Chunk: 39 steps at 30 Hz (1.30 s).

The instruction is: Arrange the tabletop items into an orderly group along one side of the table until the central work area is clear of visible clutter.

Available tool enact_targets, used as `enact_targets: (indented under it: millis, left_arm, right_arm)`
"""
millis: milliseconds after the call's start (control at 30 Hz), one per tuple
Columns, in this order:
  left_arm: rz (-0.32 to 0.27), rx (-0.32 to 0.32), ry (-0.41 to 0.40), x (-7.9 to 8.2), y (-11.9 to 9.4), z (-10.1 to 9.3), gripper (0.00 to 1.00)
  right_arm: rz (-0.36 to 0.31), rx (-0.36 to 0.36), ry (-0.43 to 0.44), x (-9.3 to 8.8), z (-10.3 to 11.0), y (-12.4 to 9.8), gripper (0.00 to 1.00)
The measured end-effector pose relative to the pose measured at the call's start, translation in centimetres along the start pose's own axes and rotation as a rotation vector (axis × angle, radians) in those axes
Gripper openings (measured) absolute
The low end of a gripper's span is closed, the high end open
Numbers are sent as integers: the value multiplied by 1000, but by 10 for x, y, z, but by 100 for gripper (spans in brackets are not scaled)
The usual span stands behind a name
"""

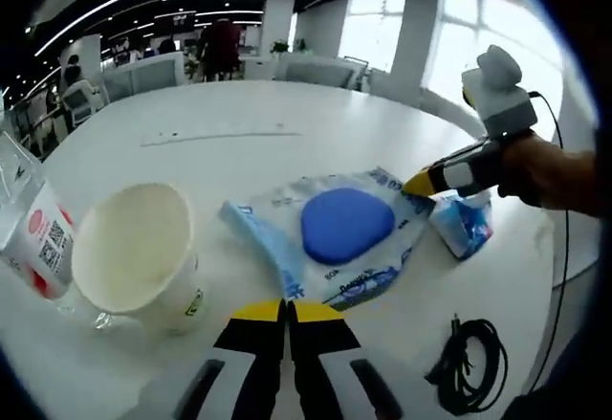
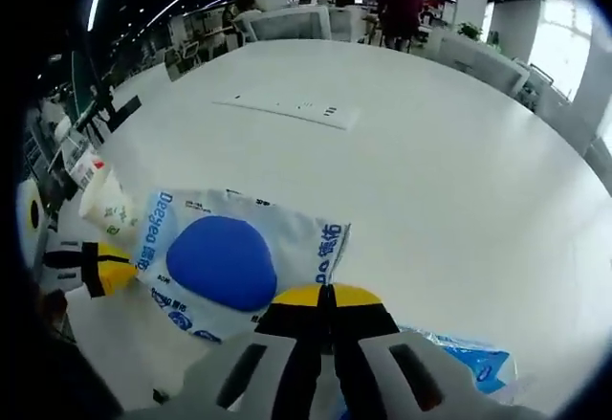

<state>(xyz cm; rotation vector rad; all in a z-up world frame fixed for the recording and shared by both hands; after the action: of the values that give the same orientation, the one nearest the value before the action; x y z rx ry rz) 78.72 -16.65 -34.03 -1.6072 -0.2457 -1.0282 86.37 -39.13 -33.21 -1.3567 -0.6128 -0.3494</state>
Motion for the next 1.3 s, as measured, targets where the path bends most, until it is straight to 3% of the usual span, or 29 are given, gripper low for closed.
enact_targets:
  millis: [500, 800, 1100, 1300]
  left_arm:
    - [-50, 15, 73, 5, -10, 7, 0]
    - [-61, 20, 168, 4, -16, 11, 0]
    - [-37, 8, 194, -6, -16, 11, 0]
    - [-24, -1, 206, -8, -15, 13, 0]
  right_arm:
    - [-43, -4, 30, -8, 4, -26, 0]
    - [-79, -4, 96, -31, 9, -43, 0]
    - [-127, -5, 144, -46, 15, -48, 0]
    - [-108, -7, 145, -62, 21, -46, 0]
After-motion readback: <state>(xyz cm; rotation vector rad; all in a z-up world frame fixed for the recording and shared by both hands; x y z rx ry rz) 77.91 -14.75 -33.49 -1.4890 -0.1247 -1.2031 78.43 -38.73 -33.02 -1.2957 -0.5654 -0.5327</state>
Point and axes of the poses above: the point that each gripper's makers call its tool centre point, and the gripper's own axes: y roughly forward along the fingers, z roughly to its left, x roughly out of its top, the point moved 7 cm from there along -y, roughly backward along the fingers, and after that the axes turned 10 degrees about y, right-handed, at the moved point
